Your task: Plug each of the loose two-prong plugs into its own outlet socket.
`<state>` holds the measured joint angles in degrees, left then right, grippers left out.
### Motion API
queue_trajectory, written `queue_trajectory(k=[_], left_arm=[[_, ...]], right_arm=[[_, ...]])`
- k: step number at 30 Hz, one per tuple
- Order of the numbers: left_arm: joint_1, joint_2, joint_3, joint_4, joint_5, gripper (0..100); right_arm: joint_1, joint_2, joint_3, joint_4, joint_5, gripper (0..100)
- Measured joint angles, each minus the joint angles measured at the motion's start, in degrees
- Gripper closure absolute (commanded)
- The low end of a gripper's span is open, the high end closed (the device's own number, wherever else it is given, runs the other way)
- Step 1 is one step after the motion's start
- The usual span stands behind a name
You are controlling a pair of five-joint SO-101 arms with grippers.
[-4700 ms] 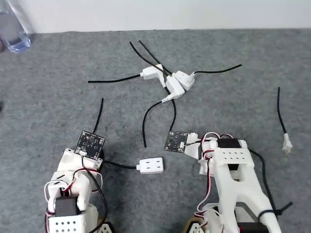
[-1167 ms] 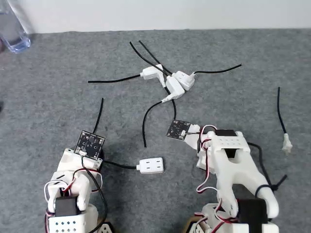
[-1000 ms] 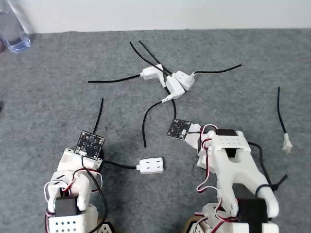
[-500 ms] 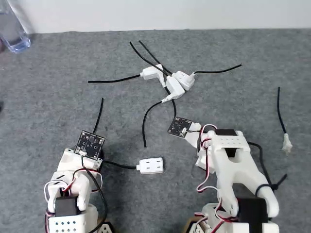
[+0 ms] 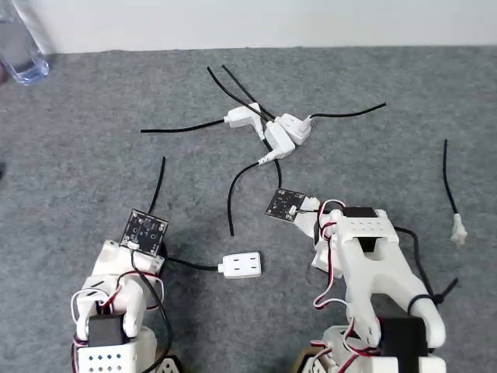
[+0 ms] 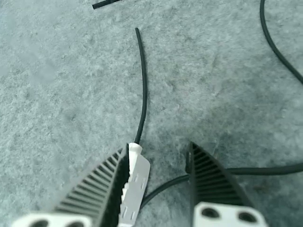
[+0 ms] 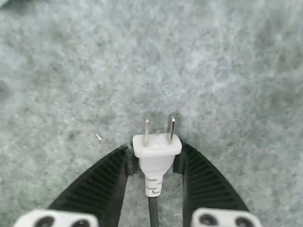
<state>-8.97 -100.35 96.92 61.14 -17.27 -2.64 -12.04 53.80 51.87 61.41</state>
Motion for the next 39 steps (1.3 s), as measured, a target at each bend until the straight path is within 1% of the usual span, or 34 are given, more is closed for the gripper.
queue_trajectory(k=[3, 4, 5, 7, 8, 9, 11, 19, 22, 28, 31, 36, 39], left_arm=[[0.0, 0.0, 0.0, 0.53, 0.0, 81], [0.0, 0.0, 0.0, 0.53, 0.0, 81], [0.0, 0.0, 0.0, 0.53, 0.0, 81], [0.0, 0.0, 0.0, 0.53, 0.0, 81], [0.0, 0.0, 0.0, 0.53, 0.0, 81], [0.0, 0.0, 0.0, 0.53, 0.0, 81], [0.0, 0.0, 0.0, 0.53, 0.0, 81], [0.0, 0.0, 0.0, 0.53, 0.0, 81], [0.0, 0.0, 0.0, 0.53, 0.0, 82], [0.0, 0.0, 0.0, 0.53, 0.0, 82], [-0.79, 0.0, 0.0, 0.44, 0.0, 81], [-7.03, 0.0, 0.0, -5.19, 0.0, 81], [-8.97, 0.0, 0.0, -7.12, 0.0, 81]], right_arm=[[0.0, 0.0, 0.0, 0.0, 0.0, 84.9], [0.0, 0.0, 0.0, 0.0, 0.0, 86.4], [0.0, 0.0, 0.0, 0.0, 0.0, 89.1], [0.09, 0.0, 0.0, 0.0, 0.09, 97.6], [0.26, 0.0, 0.0, 0.0, 0.09, 99.8], [0.53, 0.0, -0.09, -0.09, 0.09, 98.0], [0.62, 0.0, -0.26, -0.44, 0.09, 99.3], [0.7, 0.26, -0.53, -0.53, -0.09, 99.0], [0.7, 0.26, -0.35, -0.79, -3.87, 99.0], [-0.09, 0.0, -0.97, -0.44, -7.21, 99.0], [-0.62, -1.58, -3.08, 3.34, -8.35, 99.0], [-1.32, -8.44, -12.57, 16.44, -9.67, 99.0], [-2.64, -11.69, -18.37, 23.56, -10.02, 99.0]])
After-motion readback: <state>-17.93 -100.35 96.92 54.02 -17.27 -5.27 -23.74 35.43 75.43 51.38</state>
